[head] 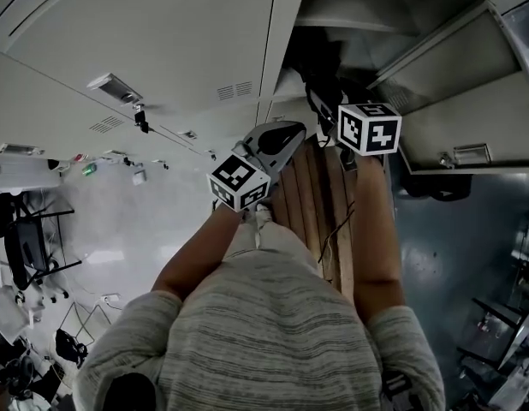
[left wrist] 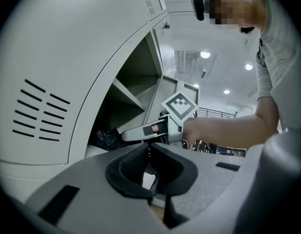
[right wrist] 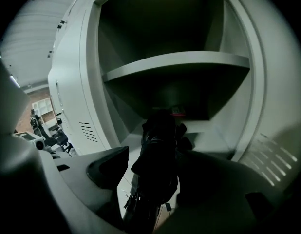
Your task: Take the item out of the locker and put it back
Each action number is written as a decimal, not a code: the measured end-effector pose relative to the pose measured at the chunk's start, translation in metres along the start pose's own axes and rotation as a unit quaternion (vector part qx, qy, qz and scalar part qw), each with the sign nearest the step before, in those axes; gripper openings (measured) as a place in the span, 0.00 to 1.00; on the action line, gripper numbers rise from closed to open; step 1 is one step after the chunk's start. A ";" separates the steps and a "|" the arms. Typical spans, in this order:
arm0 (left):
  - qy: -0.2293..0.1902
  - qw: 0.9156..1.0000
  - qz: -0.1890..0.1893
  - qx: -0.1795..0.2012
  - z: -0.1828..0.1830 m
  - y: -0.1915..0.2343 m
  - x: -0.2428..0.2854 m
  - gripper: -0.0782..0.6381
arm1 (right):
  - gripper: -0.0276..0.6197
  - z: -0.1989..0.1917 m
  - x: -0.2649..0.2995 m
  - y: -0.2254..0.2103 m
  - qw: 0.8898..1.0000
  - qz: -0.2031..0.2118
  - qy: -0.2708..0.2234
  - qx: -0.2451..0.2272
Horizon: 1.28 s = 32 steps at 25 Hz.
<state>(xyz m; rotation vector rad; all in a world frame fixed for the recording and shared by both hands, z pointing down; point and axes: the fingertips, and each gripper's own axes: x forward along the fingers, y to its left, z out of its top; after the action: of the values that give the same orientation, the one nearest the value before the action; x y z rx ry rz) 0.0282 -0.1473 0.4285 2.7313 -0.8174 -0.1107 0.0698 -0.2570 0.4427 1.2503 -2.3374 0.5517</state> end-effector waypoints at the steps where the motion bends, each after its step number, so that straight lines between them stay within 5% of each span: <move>1: -0.001 1.000 0.001 0.000 0.000 0.001 -0.001 0.12 | 0.48 -0.001 0.005 -0.001 1.000 -0.001 0.012 0.001; 10: -0.005 1.000 0.003 -0.002 0.000 0.009 -0.004 0.12 | 0.48 -0.018 0.037 -0.008 0.995 -0.014 0.103 -0.001; 22: -0.002 1.000 -0.002 -0.001 0.000 0.014 -0.001 0.12 | 0.48 -0.033 0.055 -0.012 0.991 -0.028 0.128 0.003; 32: 0.001 1.000 -0.004 0.017 0.004 0.016 0.001 0.12 | 0.47 -0.031 0.050 -0.014 0.998 -0.032 0.050 0.000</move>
<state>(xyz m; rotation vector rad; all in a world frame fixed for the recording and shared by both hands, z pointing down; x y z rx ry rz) 0.0199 -0.1614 0.4295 2.7658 -0.8149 -0.0969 0.0623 -0.2815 0.4980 1.2616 -2.2077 0.5793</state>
